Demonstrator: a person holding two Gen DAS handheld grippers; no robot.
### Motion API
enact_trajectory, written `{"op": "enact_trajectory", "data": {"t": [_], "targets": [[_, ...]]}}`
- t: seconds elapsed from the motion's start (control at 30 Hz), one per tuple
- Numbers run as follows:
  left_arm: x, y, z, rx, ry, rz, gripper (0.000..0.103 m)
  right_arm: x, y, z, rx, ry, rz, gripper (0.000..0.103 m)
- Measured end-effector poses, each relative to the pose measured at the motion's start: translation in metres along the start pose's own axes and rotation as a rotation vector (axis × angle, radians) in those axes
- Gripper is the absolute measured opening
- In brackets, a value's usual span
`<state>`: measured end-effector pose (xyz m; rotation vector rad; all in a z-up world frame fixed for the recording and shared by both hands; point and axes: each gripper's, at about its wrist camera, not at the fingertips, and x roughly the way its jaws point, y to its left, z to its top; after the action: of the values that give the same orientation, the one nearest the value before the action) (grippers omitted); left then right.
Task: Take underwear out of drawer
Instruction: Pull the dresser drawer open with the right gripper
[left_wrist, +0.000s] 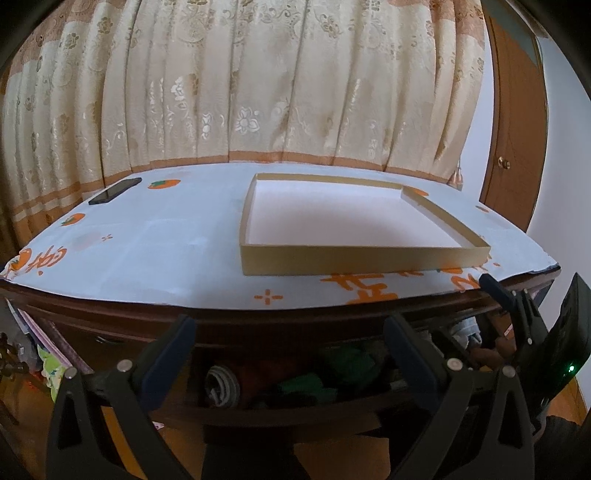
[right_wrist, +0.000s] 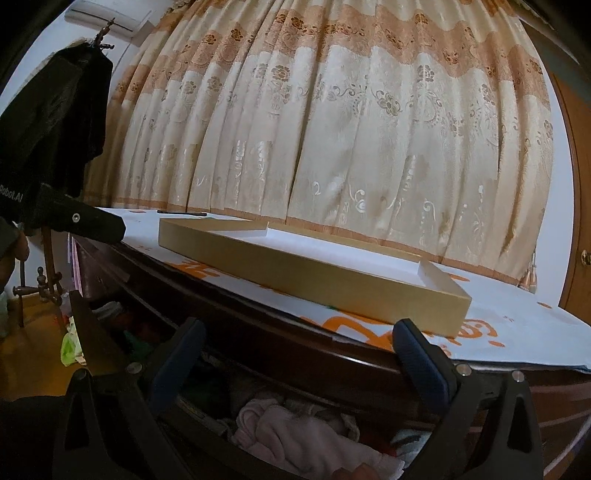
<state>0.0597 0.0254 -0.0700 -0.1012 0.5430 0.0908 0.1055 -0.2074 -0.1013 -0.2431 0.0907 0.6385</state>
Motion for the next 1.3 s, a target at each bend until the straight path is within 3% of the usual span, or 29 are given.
{"op": "enact_trajectory", "data": {"t": [1.3], "targets": [[-0.051, -0.007, -0.003, 0.042, -0.060, -0.004, 0.103, -0.037, 0.019, -0.008, -0.012, 0.064, 0.013, 0.102]]}}
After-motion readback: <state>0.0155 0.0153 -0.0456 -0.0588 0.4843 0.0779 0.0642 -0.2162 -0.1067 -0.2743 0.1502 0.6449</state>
